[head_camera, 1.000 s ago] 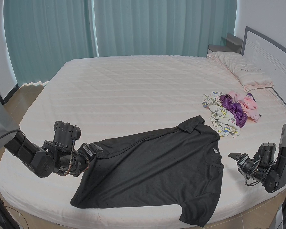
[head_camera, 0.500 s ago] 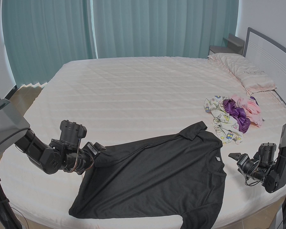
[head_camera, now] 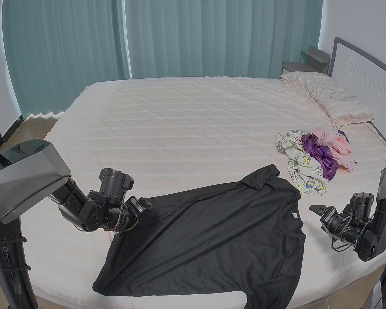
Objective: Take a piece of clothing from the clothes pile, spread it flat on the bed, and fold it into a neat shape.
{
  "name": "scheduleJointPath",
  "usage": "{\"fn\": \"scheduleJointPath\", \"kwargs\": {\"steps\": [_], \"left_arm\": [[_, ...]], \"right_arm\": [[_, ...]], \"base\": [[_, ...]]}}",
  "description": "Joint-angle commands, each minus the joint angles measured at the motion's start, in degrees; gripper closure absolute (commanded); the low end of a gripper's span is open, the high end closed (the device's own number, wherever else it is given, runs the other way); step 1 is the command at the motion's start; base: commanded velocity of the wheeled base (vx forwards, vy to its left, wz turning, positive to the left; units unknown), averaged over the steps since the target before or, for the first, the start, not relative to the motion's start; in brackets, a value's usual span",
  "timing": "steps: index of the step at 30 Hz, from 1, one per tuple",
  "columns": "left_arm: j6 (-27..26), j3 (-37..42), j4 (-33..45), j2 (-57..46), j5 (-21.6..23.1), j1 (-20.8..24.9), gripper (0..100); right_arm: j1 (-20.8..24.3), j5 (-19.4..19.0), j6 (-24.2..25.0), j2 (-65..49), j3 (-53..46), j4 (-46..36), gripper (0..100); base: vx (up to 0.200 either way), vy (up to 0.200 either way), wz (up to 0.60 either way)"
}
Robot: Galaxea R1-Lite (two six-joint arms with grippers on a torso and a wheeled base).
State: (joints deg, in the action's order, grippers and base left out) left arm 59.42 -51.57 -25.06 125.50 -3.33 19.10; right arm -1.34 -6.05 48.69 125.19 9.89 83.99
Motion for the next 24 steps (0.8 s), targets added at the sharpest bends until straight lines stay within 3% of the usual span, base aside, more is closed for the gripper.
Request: {"fn": "scheduleJointPath", "kwargs": {"steps": [1, 18, 19, 24], "left_arm": [[-0.3, -0.3, 0.0, 1.7, 0.0, 0.1, 0], [-2.3, -3.0, 1.6, 5.4, -2.7, 0.5, 0], [-2.2, -3.6, 1.7, 5.5, -2.8, 0.4, 100], [-2.0, -4.4, 1.9, 4.2, -2.8, 0.4, 100]], "right_arm": [[-0.1, 0.0, 0.0, 0.3, 0.0, 0.0, 0], [-0.1, 0.0, 0.0, 0.7, 0.0, 0.1, 0], [-0.1, -0.1, 0.0, 0.7, 0.0, 0.1, 0], [-0.1, -0.1, 0.0, 0.8, 0.0, 0.1, 0]], "base": [[0.000, 0.000, 0.00], [0.000, 0.000, 0.00], [0.000, 0.000, 0.00], [0.000, 0.000, 0.00]]}}
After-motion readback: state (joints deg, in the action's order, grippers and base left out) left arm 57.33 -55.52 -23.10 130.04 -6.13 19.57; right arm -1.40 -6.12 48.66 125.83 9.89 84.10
